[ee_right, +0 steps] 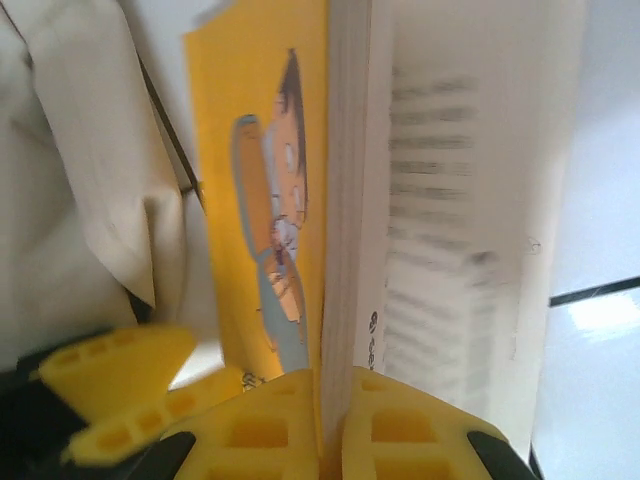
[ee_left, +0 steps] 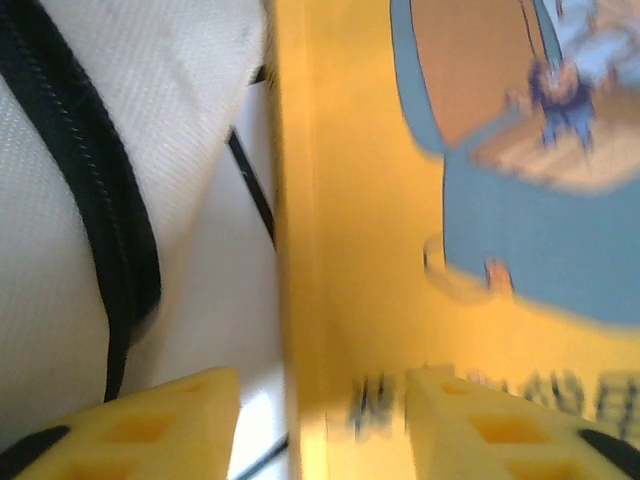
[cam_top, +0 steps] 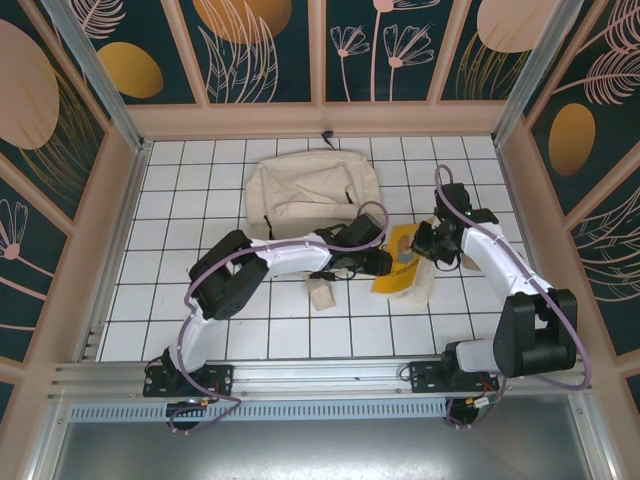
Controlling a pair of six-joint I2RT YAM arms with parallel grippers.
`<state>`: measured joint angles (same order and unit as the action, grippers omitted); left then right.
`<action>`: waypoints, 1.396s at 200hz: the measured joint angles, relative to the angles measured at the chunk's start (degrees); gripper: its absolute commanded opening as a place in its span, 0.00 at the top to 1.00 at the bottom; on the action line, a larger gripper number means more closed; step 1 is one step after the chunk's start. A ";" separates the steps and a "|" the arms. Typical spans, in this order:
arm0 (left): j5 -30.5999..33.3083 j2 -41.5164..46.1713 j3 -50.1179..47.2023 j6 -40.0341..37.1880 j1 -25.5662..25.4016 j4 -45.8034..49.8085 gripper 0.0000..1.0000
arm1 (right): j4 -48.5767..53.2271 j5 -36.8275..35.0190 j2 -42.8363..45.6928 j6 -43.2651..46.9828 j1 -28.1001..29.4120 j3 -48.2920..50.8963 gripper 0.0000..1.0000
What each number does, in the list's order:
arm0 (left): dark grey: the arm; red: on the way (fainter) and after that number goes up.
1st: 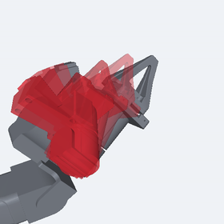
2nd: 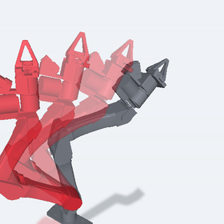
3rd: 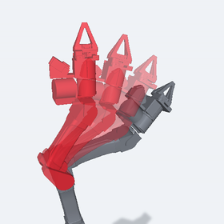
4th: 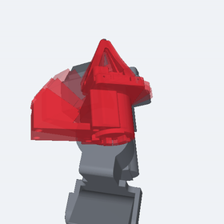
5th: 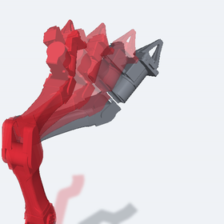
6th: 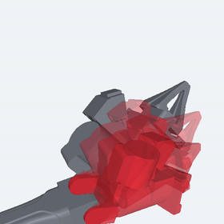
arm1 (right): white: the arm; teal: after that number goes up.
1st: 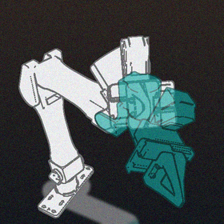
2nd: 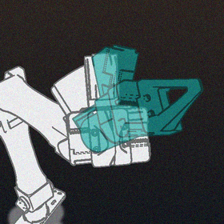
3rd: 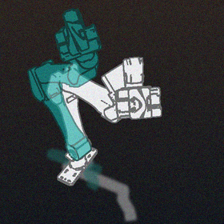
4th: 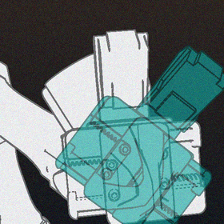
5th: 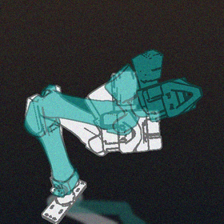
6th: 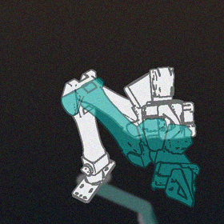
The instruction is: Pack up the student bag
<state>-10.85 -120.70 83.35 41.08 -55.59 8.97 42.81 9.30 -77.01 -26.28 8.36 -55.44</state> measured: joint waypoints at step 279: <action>-25.03 35.74 -36.63 12.04 30.10 -34.07 0.03 | -24.48 41.81 -11.82 1.90 12.00 -18.25 1.00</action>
<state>-35.88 -84.97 46.72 53.12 -25.50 -25.10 18.33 51.11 -88.84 -24.38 20.36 -73.69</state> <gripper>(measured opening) 0.975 0.089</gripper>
